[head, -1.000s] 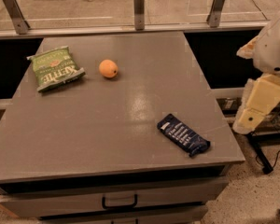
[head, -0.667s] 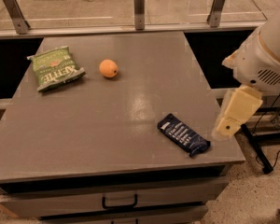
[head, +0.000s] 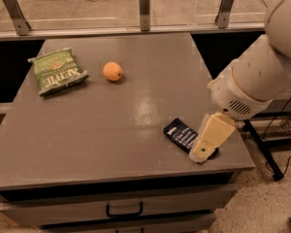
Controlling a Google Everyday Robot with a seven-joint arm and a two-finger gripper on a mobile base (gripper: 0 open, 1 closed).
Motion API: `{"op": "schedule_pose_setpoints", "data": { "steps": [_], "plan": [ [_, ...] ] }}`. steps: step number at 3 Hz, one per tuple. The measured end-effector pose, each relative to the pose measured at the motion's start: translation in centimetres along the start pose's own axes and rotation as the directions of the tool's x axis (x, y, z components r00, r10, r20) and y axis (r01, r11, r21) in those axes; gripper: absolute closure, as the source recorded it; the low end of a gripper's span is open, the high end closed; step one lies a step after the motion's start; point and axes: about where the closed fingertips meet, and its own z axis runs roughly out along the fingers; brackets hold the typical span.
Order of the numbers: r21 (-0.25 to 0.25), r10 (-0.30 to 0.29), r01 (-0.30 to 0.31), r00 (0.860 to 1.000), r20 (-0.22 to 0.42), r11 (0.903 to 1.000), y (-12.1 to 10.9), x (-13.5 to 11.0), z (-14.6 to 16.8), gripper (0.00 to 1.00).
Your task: Pick rxbar blueberry
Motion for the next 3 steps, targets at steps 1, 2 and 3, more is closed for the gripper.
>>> {"op": "schedule_pose_setpoints", "data": {
  "steps": [1, 2, 3],
  "plan": [
    [0.0, 0.02, -0.02, 1.0, 0.019, 0.9998, 0.4, 0.2, 2.8, 0.0],
    [-0.005, 0.039, -0.039, 0.999, 0.037, 0.9992, 0.4, 0.4, 4.8, 0.18],
    [-0.014, 0.048, -0.047, 0.998, 0.048, 0.9988, 0.5, 0.2, 5.9, 0.42]
  ]
}}
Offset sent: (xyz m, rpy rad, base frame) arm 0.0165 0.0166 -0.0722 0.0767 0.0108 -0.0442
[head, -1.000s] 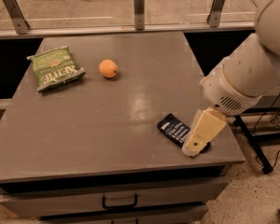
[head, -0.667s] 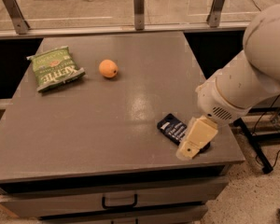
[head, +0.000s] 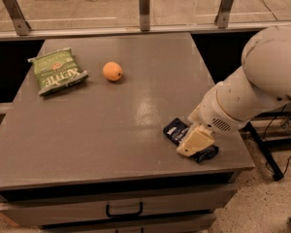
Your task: Pick rxbar blueberry
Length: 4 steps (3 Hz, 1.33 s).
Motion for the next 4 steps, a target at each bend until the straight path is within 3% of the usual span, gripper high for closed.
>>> {"op": "schedule_pose_setpoints", "data": {
  "steps": [2, 3, 4],
  "plan": [
    [-0.007, 0.002, -0.002, 1.0, 0.007, 1.0, 0.0, -0.2, 0.1, 0.87],
    [-0.007, 0.002, -0.002, 1.0, 0.007, 1.0, 0.0, -0.2, 0.1, 1.0],
    [-0.031, -0.027, 0.031, 0.993, 0.116, 0.9991, -1.2, -3.4, -2.1, 1.0]
  ]
}}
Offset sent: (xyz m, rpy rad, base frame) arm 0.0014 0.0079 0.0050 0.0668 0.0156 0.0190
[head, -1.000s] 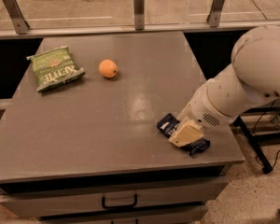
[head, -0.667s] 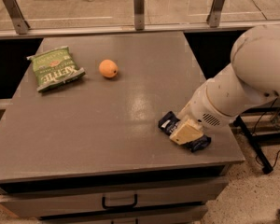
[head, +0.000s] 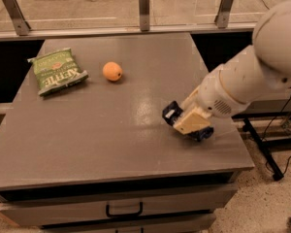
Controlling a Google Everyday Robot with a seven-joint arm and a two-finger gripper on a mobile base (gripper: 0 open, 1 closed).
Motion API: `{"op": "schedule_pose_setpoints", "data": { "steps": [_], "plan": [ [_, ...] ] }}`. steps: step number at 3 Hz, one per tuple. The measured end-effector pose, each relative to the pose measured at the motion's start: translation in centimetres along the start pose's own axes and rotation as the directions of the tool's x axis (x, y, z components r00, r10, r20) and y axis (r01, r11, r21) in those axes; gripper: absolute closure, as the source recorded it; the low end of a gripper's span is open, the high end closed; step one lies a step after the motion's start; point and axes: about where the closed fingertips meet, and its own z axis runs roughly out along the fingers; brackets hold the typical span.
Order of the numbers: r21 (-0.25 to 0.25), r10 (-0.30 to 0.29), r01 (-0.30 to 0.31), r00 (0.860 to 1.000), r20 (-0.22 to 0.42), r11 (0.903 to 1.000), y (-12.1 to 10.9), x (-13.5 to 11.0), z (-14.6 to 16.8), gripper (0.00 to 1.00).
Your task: Pick rxbar blueberry
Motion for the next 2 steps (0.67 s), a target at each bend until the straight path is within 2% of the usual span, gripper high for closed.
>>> {"op": "schedule_pose_setpoints", "data": {
  "steps": [1, 2],
  "plan": [
    [-0.095, -0.068, 0.089, 0.977, 0.201, 0.9915, -1.3, -5.9, -2.0, 1.0],
    [-0.076, -0.075, 0.104, 0.944, 0.322, 0.9916, -2.2, -10.0, -5.5, 1.0]
  ]
}}
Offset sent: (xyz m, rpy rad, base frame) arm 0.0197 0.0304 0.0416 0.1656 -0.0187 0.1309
